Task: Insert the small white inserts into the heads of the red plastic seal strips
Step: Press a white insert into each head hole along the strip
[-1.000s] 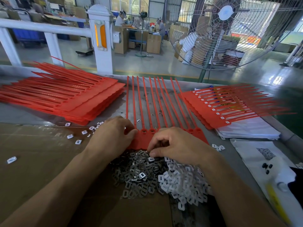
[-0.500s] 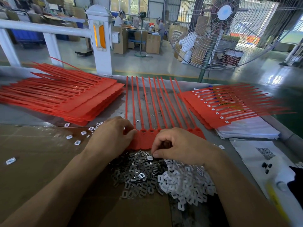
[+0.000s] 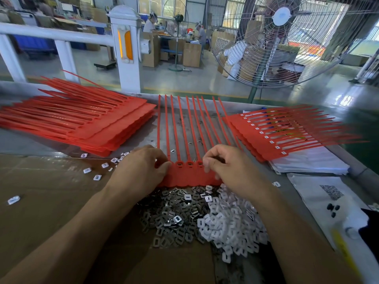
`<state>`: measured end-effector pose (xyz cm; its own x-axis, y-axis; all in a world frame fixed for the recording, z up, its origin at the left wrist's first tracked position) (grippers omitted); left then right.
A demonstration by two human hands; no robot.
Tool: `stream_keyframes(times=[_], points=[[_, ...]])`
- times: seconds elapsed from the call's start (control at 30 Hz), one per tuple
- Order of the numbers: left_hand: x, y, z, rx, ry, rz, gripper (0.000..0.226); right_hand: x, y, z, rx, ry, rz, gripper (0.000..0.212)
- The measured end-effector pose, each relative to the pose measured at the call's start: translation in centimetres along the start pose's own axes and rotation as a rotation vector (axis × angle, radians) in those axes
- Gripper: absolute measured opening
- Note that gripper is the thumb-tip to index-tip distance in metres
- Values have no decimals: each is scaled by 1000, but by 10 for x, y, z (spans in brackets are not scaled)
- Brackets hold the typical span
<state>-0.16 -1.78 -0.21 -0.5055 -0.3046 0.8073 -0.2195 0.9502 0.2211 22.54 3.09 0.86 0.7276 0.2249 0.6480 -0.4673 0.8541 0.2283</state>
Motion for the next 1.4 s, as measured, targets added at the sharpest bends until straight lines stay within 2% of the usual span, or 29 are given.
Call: stream_keyframes(times=[0.17,0.33,0.47,0.57,0.73,1.4], points=[[1,0,-1,6,10,5,17,4,2,-11,-128,74,-178,15],[1,0,-2,6,13,4,17,6,3,-11,-164,93,-229,16],[1,0,-1,7,15,8,17,5,1,-7,-138,56,-145,9],[2,0,-1,7,9,6,17,4,-1,2,-42,43,-32,7],[1,0,-1,4,11,7,17,-12,0,12,59,7,157,12],[0,1,0,1,9,9,17,-15,-3,14,80,42,119,14]])
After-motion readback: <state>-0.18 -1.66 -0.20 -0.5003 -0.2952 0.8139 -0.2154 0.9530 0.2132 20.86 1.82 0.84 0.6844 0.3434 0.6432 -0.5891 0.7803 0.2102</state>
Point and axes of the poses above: each hand's wrist, its own y-axis towards the middle knuckle, its own x-axis out of the back of the hand, z = x × y, the point moved 2 cm from there along y, towards the middle knuckle, and after that the axes turned 6 degrees about x, right-handed, at the moved point
